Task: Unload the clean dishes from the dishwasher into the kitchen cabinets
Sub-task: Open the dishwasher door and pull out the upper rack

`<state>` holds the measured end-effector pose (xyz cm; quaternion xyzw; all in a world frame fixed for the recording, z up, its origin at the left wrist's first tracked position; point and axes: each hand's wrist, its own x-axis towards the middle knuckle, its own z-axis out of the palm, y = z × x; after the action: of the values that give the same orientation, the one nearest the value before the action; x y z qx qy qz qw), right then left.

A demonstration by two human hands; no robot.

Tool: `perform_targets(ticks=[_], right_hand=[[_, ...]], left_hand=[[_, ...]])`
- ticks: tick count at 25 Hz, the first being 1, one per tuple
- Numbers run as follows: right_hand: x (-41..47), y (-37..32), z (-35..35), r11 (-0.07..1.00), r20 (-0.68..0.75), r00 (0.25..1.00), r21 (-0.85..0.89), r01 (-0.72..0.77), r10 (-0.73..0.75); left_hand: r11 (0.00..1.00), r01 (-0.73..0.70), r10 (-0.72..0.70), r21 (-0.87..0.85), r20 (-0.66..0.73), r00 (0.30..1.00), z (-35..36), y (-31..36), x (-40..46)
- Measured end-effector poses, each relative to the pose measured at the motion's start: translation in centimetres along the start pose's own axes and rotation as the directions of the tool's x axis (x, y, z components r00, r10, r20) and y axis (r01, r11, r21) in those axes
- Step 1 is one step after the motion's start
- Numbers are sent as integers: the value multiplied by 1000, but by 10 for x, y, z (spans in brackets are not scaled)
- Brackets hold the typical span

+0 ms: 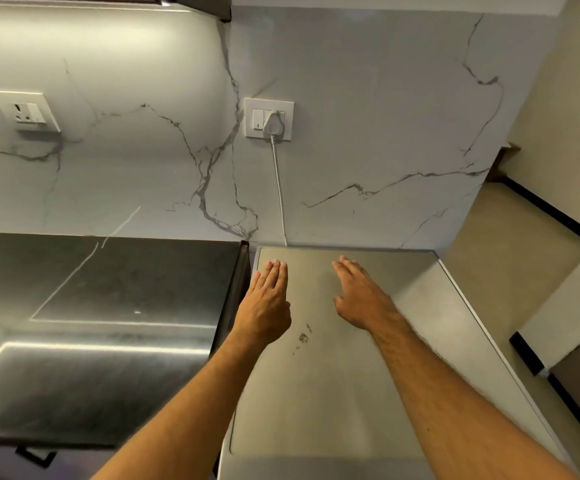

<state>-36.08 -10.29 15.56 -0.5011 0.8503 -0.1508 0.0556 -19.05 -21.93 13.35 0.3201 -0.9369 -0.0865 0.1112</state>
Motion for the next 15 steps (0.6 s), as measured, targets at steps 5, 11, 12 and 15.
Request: perform_targets(ticks=[5,11,12,15], right_hand=[[-55,23,10,998,34,999,48,27,-28],[-107,37,30,995,114,992,80,53,-62],[-113,38,32,994,126,989,86,63,-73],[-128,38,39,992,145,985,93,81,-94]], left_hand=[[999,32,-32,-12,13,999,13,37,-59],[996,93,-93,13,42,995,30,62,-125],[995,98,-99,19,52,994,32,65,-134],[995,100,-102,20,100,990,40,74,-159]])
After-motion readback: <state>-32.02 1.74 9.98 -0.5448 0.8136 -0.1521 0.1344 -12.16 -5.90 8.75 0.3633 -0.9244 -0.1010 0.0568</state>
